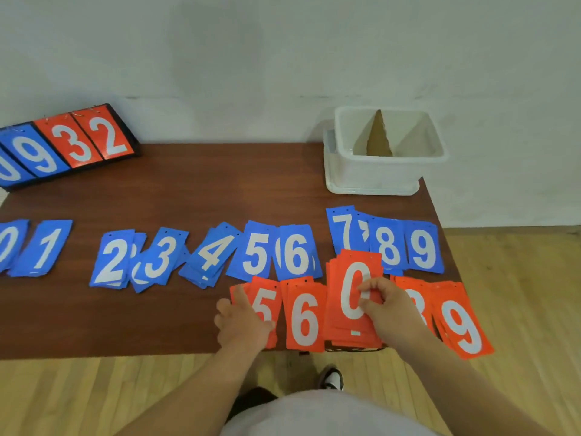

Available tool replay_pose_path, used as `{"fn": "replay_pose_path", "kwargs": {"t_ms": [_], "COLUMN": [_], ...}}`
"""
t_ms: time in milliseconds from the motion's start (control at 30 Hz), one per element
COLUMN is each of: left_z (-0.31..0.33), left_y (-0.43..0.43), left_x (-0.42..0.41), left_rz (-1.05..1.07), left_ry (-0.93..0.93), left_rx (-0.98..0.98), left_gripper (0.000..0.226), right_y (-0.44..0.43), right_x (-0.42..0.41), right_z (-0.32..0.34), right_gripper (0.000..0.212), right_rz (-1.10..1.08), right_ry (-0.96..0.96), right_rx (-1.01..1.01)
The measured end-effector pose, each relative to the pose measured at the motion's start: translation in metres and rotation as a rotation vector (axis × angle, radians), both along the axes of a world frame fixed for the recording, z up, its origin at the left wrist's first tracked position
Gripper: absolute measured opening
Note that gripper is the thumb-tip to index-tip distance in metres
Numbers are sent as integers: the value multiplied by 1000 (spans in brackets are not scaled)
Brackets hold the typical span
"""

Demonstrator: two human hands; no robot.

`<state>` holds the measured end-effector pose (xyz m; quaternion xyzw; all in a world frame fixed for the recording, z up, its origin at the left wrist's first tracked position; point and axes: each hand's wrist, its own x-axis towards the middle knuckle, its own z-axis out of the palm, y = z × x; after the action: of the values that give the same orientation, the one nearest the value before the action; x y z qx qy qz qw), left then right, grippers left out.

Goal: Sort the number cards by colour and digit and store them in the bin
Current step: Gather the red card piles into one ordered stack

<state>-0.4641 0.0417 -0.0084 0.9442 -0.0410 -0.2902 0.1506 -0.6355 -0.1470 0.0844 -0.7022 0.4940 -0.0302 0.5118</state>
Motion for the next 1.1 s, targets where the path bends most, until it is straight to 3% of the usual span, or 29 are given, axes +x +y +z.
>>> {"fn": "replay_pose_path", "kwargs": {"t_ms": [133, 333, 500, 600, 767, 833, 933, 1100], "left_z": [2, 31, 73, 94, 118, 125, 128, 134], "left_y": [5, 20, 28, 24, 9, 5, 3, 1], "left_x": [-11, -20, -4, 3, 8, 10, 19, 34], "left_rz": [96, 225, 239, 210, 97, 41, -48, -193], "left_ry": [39, -51, -35, 83, 156, 210, 201, 126], "left_rx": [-138, -339, -526, -658, -816, -849, -857, -871], "left_gripper": [94, 51, 38, 29, 34, 36, 35, 27], "right_y": [-14, -24, -13, -5, 11, 16, 23, 35], "right_x": [-11, -2, 20, 35, 54, 59, 66, 76], "right_z": [-5, -4, 8, 22, 53, 58, 54, 45], "right_gripper": [21, 18, 20, 17, 21, 21, 21, 20], "right_rz": [33, 69, 81, -2, -188, -191, -198, -151], "right_ry": [7, 15, -57, -186, -481, -550, -532, -363], "right_rx": [28, 30, 102, 311, 897, 997, 913, 474]}}
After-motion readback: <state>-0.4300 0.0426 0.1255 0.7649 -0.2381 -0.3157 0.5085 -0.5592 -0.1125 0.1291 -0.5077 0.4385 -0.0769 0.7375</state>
